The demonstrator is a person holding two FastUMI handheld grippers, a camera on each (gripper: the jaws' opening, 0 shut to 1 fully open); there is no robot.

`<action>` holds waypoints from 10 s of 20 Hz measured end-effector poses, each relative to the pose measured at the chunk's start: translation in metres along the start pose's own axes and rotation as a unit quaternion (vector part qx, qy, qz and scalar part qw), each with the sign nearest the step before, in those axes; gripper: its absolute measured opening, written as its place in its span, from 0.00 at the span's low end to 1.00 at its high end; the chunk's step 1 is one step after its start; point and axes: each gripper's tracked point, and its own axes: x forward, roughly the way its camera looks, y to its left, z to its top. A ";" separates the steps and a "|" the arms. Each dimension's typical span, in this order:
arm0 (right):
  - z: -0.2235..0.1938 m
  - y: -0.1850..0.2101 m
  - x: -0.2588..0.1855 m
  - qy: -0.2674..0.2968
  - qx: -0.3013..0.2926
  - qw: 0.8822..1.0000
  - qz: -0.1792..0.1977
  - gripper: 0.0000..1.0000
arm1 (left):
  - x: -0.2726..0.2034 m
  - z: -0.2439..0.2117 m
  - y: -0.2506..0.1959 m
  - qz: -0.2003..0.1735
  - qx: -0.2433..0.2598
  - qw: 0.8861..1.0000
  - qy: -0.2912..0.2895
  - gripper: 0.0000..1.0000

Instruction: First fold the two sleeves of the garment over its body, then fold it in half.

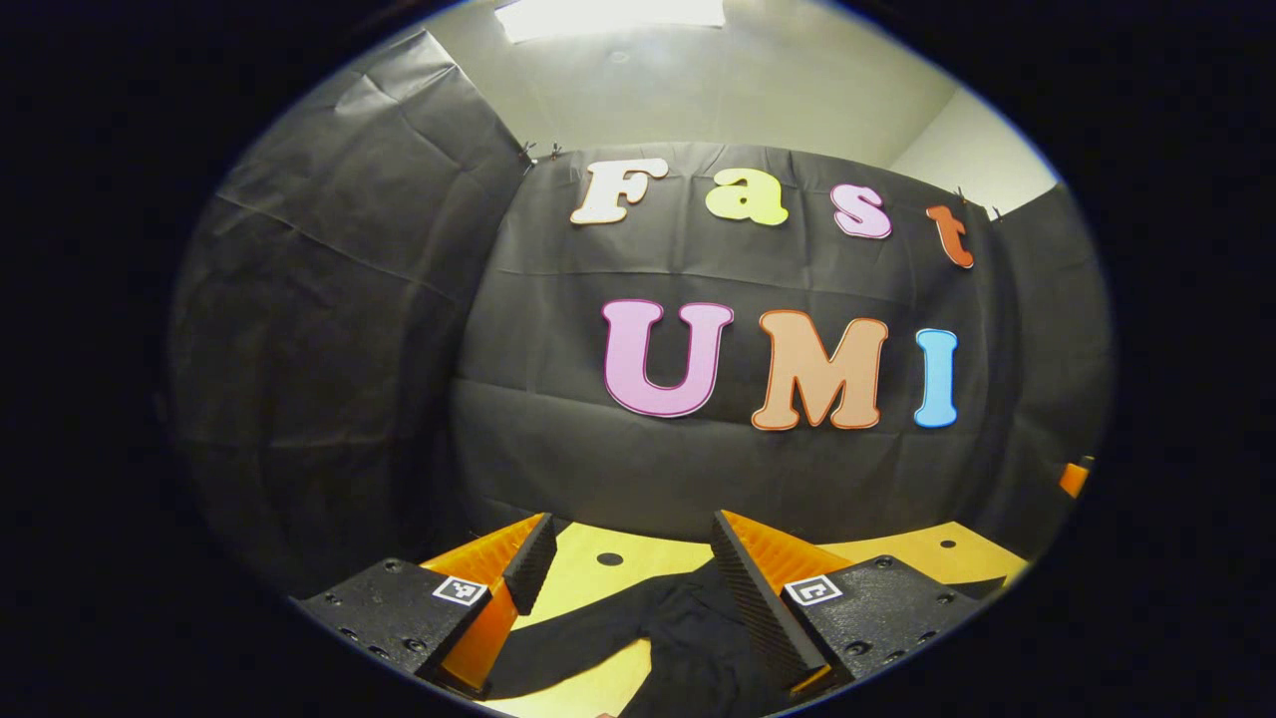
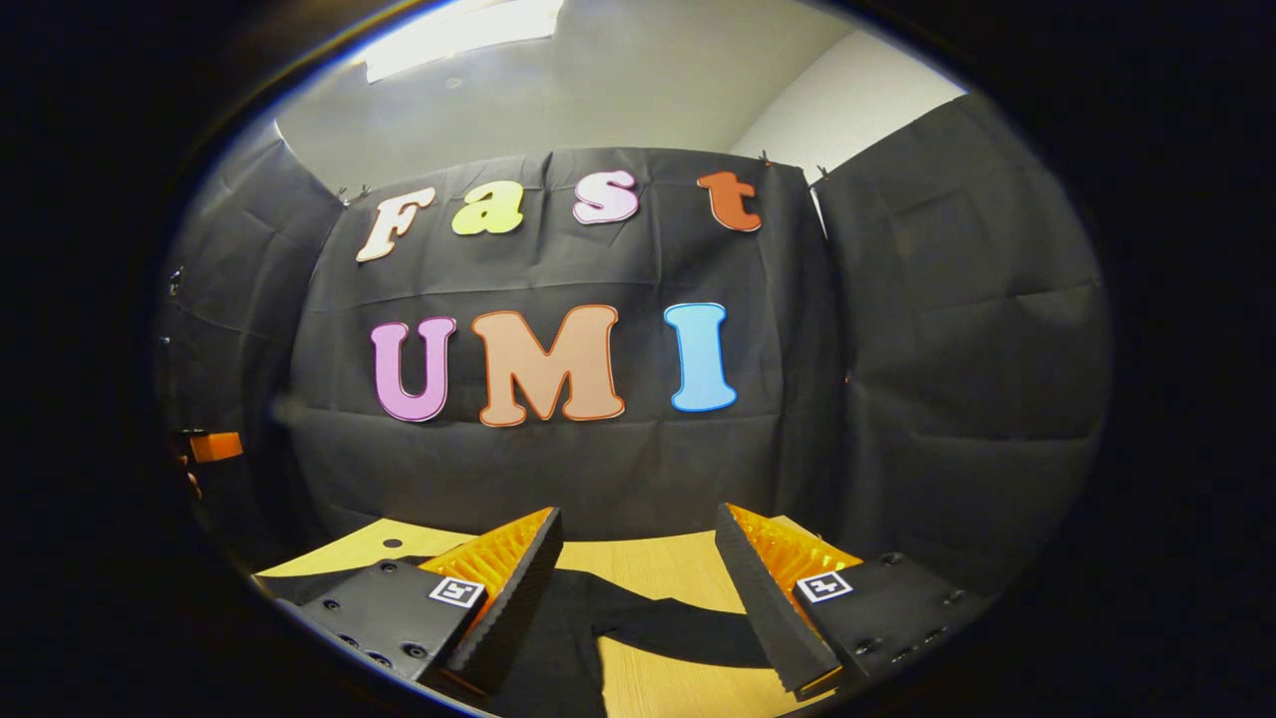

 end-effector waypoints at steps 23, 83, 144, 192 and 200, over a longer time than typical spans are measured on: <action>-0.043 -0.036 0.037 0.056 -0.017 0.998 0.013 0.96 | -0.019 -0.010 0.031 0.078 0.017 0.996 0.026 0.90; -0.173 -0.038 0.221 0.237 0.051 0.970 -0.014 0.05 | -0.050 -0.076 0.121 0.145 -0.004 0.983 0.115 0.91; 0.010 0.113 0.138 0.062 0.008 0.990 0.123 0.96 | -0.094 -0.330 0.170 0.224 -0.049 0.910 0.346 0.05; -0.089 -0.154 0.033 0.151 0.078 0.982 -0.077 0.98 | 0.135 -0.261 -0.335 -0.249 0.136 0.929 0.238 0.95; -0.168 -0.008 0.038 0.229 0.014 0.962 0.149 0.98 | 0.050 -0.225 -0.194 -0.178 0.112 0.947 0.243 0.95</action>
